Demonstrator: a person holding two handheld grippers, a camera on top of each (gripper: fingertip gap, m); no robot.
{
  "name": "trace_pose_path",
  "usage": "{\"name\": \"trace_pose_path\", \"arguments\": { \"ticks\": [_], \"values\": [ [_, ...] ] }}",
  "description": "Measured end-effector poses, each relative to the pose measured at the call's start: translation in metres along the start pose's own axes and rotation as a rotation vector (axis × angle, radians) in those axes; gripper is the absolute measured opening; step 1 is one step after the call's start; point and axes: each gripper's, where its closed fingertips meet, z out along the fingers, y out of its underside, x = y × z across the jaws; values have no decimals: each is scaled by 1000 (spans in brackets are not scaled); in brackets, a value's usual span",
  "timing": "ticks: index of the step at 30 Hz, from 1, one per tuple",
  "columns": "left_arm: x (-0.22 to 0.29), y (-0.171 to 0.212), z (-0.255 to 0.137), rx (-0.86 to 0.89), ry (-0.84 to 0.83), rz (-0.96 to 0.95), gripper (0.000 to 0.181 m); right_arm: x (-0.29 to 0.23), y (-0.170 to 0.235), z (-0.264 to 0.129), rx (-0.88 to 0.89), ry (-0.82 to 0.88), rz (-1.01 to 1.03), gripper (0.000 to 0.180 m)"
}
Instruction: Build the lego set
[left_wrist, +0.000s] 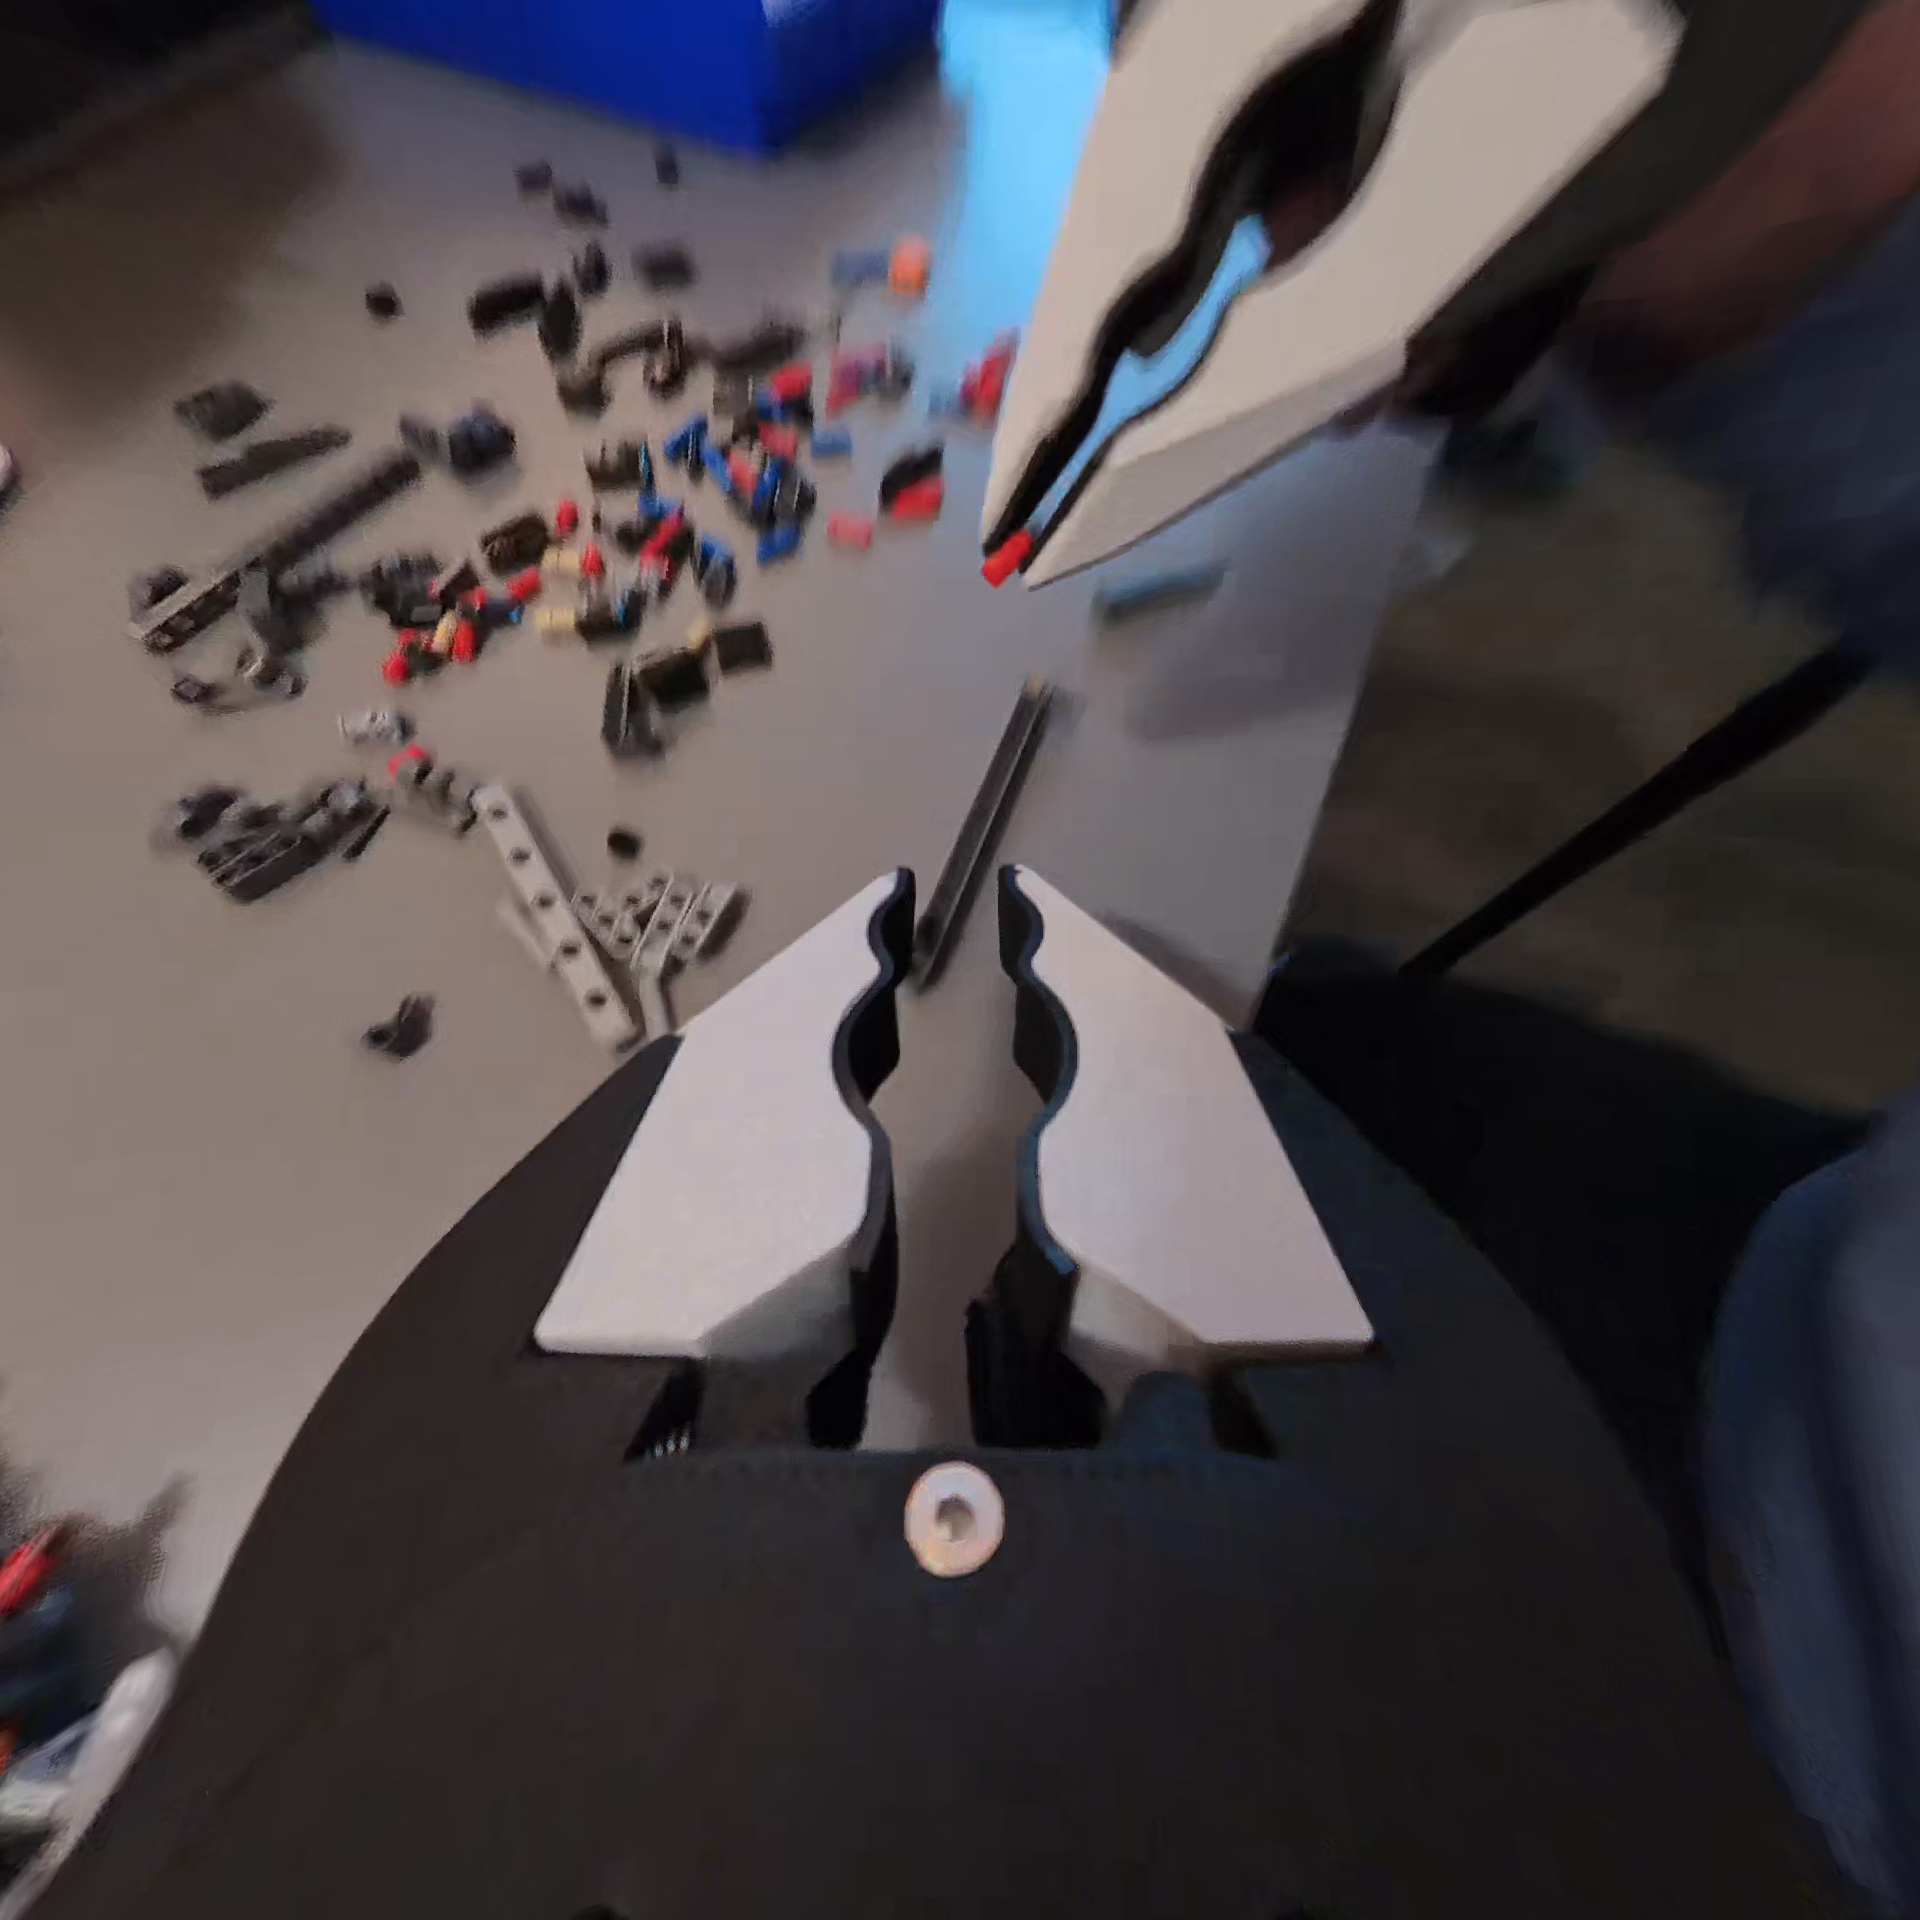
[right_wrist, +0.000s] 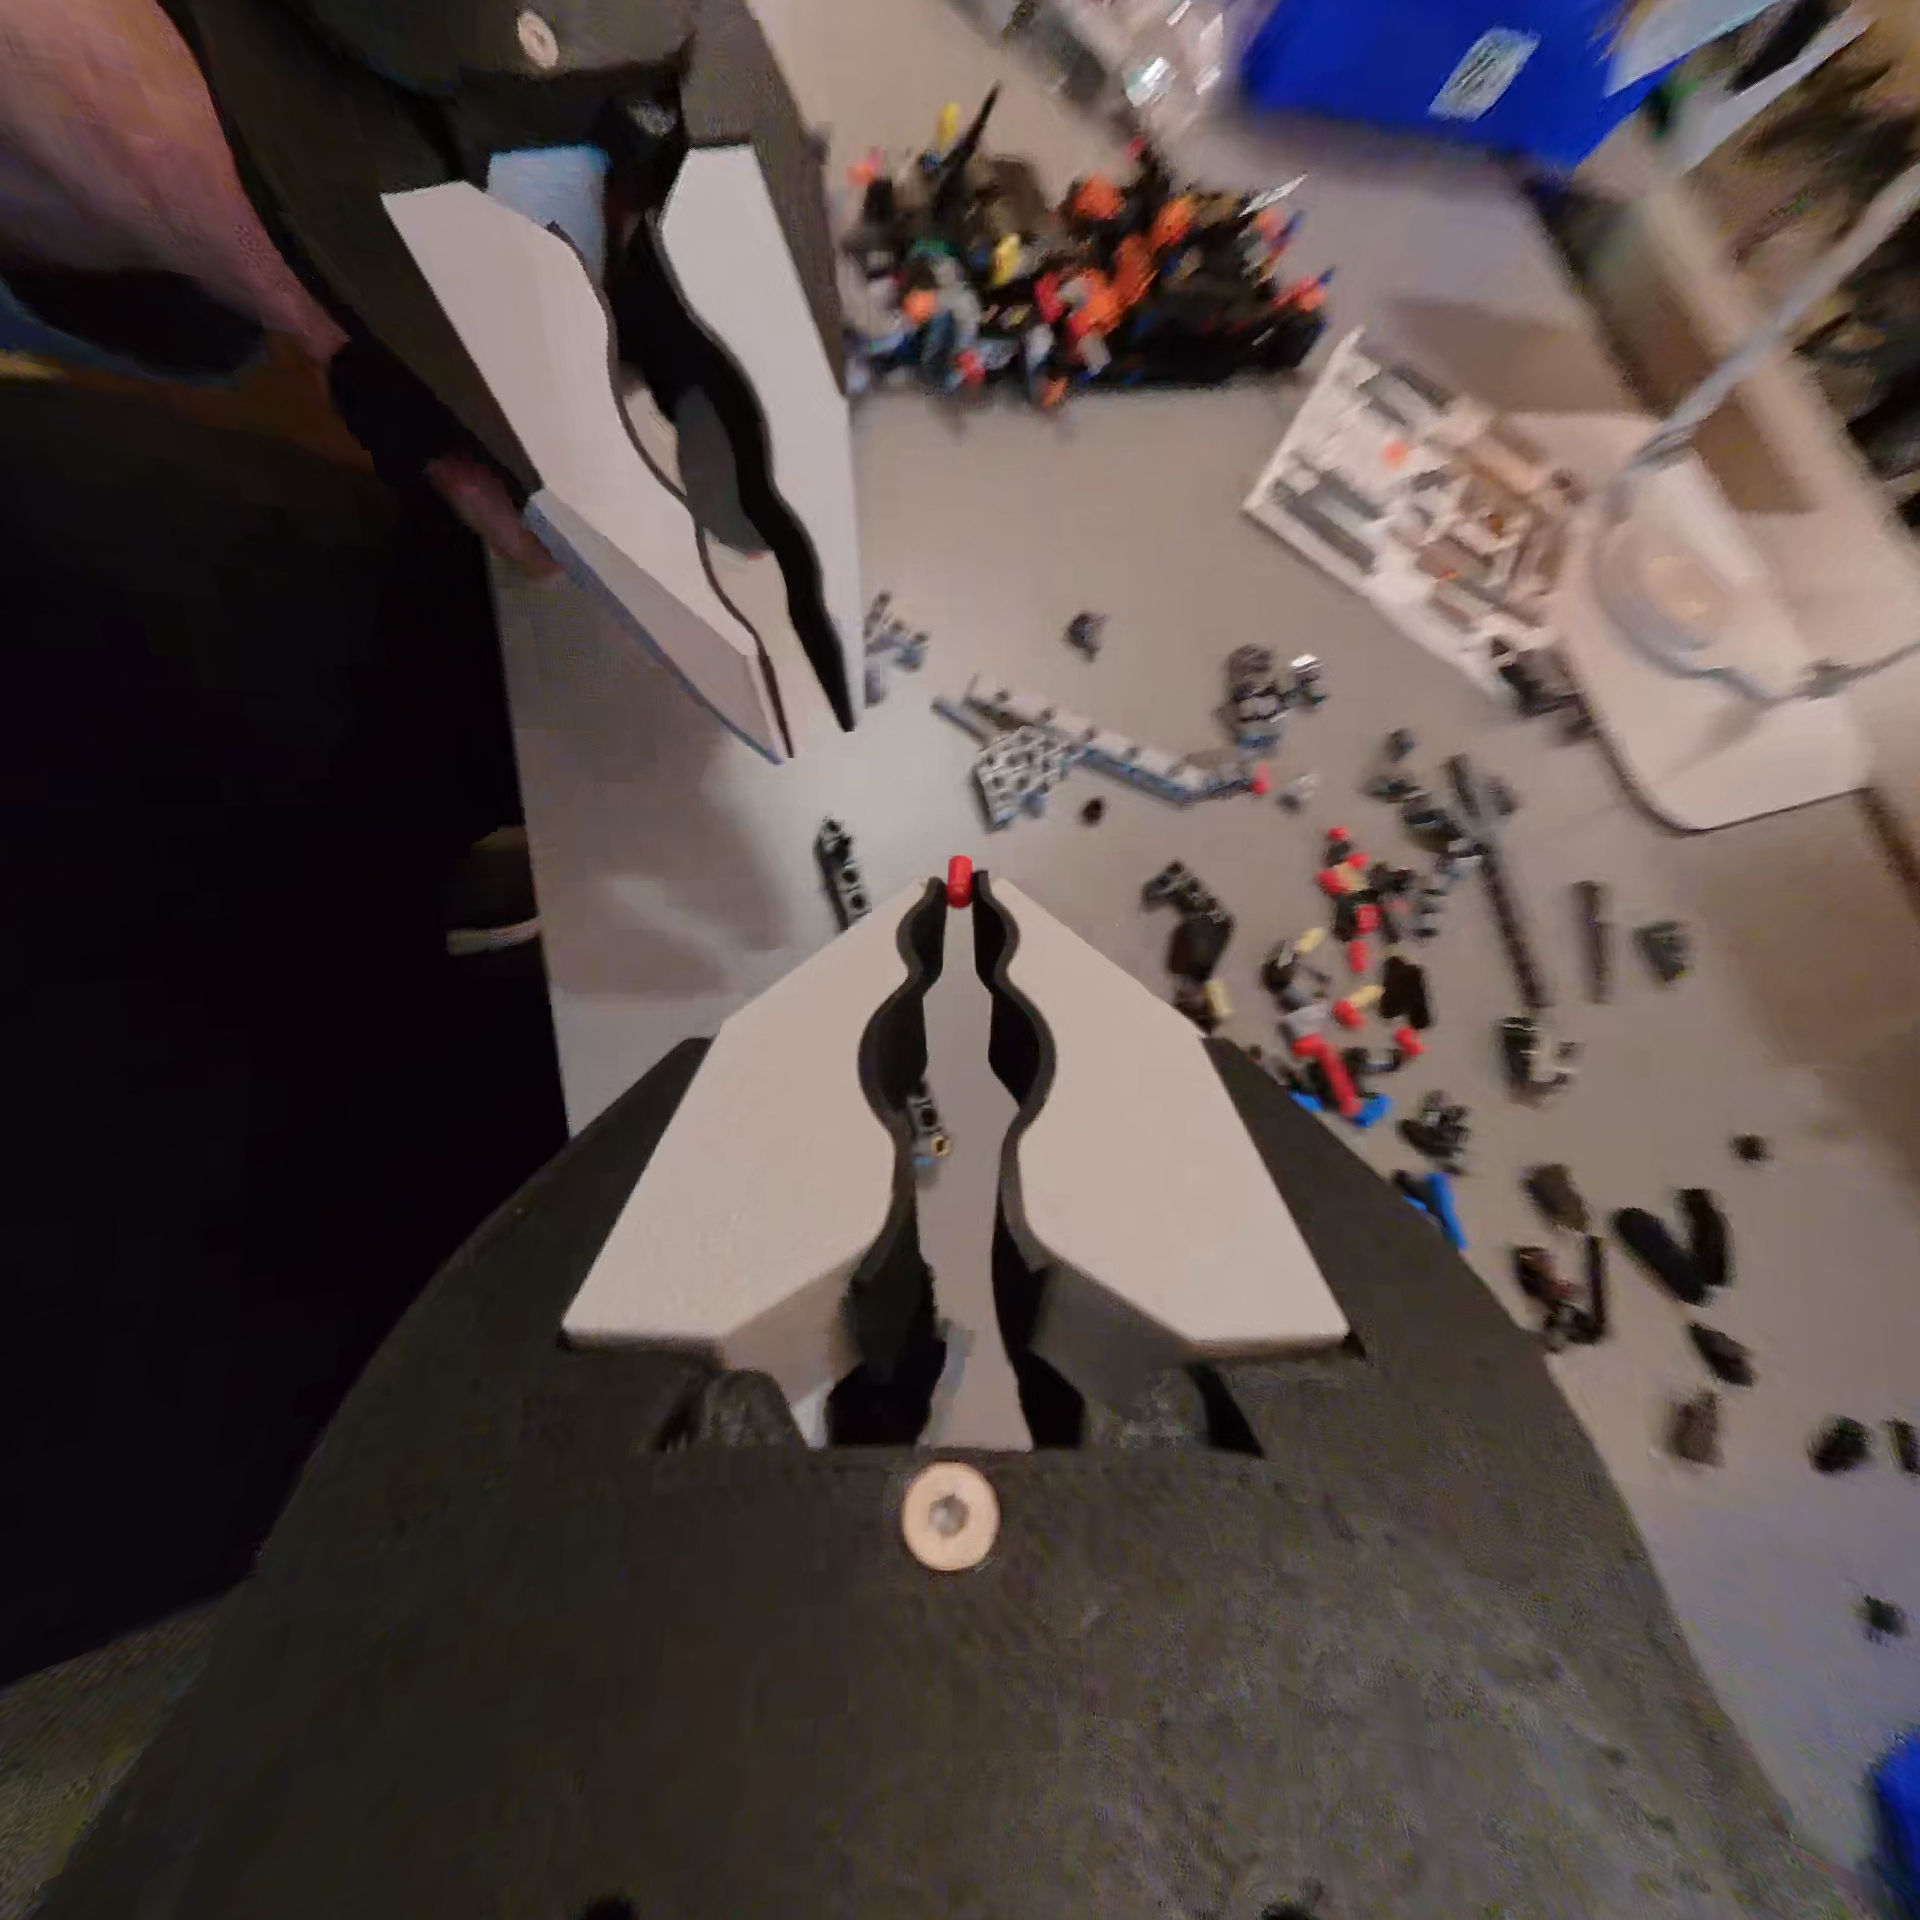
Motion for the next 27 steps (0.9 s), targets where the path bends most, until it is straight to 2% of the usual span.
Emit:
{"name": "trace_pose_path", "arguments": {
  "ticks": [5,18,27],
  "values": [
    [-2,21,15,-126,-88,155,20,-13,21,23,-121,-106,-24,1],
    [-6,31,35,-171,-70,137,18,-22,37,48,-221,-218,-41,1],
    [-1,35,43,-190,-47,146,7,-25,46,52,-355,-285,-131,1]
  ]
}}
